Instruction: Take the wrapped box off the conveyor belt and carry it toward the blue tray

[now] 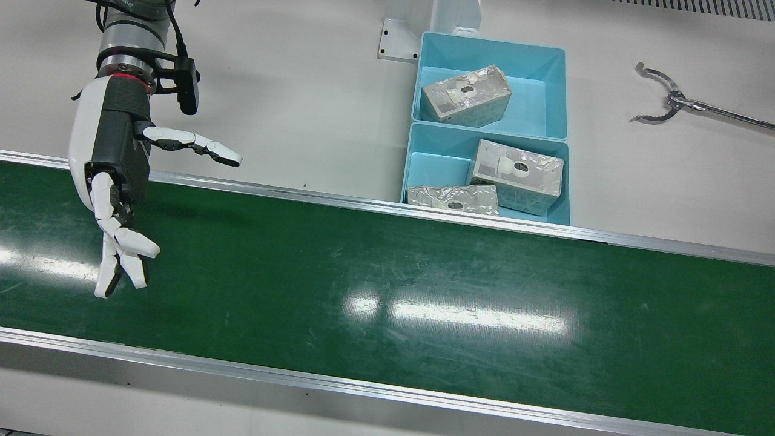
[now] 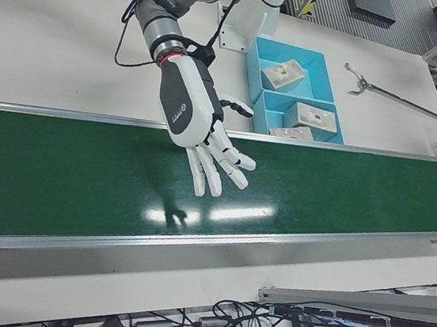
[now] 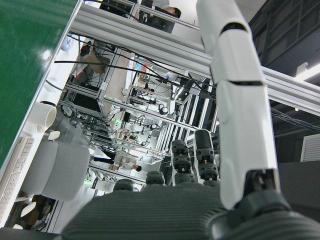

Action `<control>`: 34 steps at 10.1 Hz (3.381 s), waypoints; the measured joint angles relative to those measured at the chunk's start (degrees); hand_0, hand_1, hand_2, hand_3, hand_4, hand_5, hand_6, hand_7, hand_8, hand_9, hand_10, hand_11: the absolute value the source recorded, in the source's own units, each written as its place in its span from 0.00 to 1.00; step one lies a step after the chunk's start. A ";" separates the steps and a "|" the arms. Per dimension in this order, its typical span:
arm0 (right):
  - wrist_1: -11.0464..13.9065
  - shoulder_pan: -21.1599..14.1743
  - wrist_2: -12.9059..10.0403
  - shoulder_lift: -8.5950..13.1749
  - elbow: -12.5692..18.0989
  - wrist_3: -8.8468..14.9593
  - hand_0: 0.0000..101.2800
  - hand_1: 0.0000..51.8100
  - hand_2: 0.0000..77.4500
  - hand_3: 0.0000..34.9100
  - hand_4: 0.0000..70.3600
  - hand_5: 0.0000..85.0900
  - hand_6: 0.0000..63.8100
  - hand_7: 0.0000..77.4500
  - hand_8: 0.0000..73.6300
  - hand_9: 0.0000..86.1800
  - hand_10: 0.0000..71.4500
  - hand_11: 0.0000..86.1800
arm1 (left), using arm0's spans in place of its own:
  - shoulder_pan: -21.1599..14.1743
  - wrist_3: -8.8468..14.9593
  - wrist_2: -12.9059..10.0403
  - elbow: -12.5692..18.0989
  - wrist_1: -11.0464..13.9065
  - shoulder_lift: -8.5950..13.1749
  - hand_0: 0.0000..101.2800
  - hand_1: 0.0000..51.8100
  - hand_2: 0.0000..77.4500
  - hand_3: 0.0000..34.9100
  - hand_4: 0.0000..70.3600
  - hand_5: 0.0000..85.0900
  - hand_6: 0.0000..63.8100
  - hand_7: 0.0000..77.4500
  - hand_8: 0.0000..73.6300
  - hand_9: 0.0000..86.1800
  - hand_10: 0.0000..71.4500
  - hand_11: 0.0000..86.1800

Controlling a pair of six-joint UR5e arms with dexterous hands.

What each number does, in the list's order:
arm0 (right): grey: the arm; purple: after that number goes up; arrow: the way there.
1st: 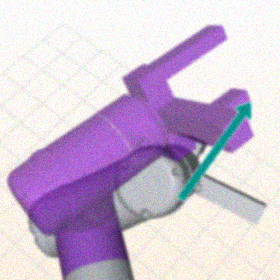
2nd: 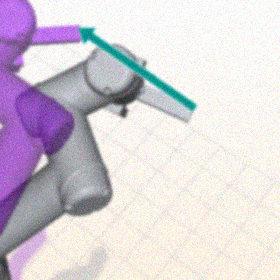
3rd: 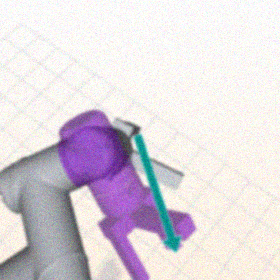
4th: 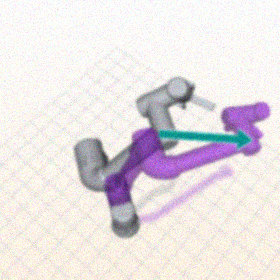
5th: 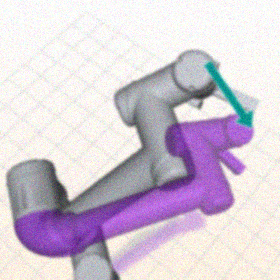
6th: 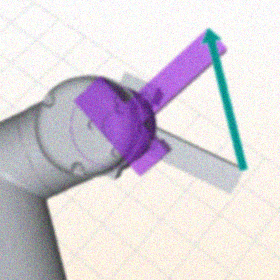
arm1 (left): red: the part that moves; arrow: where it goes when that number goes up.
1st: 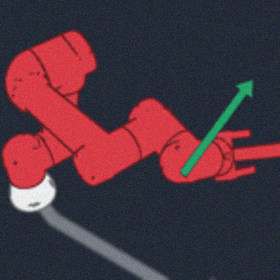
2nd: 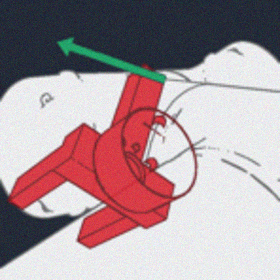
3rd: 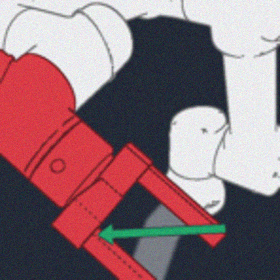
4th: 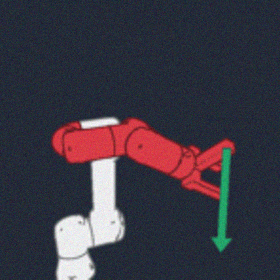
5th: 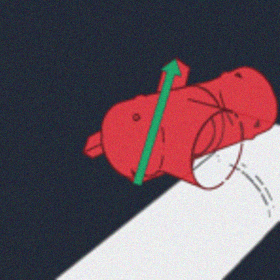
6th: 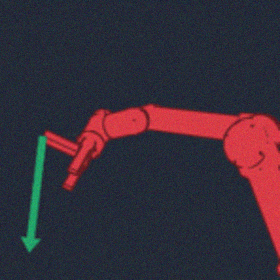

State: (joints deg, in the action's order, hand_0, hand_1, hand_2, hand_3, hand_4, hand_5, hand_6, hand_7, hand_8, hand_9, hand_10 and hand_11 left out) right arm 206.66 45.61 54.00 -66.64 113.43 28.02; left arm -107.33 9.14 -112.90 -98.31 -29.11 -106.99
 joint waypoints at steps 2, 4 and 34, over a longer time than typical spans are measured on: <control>7.34 0.59 0.41 3.53 -0.59 -3.27 0.51 0.38 0.19 0.16 0.05 0.35 0.08 0.06 0.02 0.02 0.00 0.02 | 0.00 0.00 0.00 0.00 0.00 0.00 0.00 0.00 0.01 0.00 0.00 0.01 0.00 0.00 0.01 0.00 0.00 0.01; 9.11 0.50 0.61 4.41 -2.07 -6.63 0.52 0.31 0.11 0.24 0.02 0.35 0.04 0.05 0.05 0.02 0.00 0.02 | 0.00 0.00 0.00 0.00 0.00 0.00 0.00 0.00 0.01 0.00 0.00 0.01 0.00 0.00 0.01 0.00 0.01 0.01; 6.78 0.88 0.16 2.74 -6.72 -12.29 0.46 0.24 0.12 0.02 0.00 0.27 0.02 0.02 0.01 0.01 0.00 0.02 | 0.00 0.00 0.00 0.00 0.00 0.00 0.00 0.00 0.01 0.00 0.00 0.01 0.00 0.01 0.01 0.00 0.01 0.01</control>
State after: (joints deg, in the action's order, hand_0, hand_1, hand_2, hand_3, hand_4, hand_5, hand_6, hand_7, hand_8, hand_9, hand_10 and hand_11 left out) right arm 213.45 46.49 54.17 -63.90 106.72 15.73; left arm -107.33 9.14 -112.90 -98.31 -29.11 -106.99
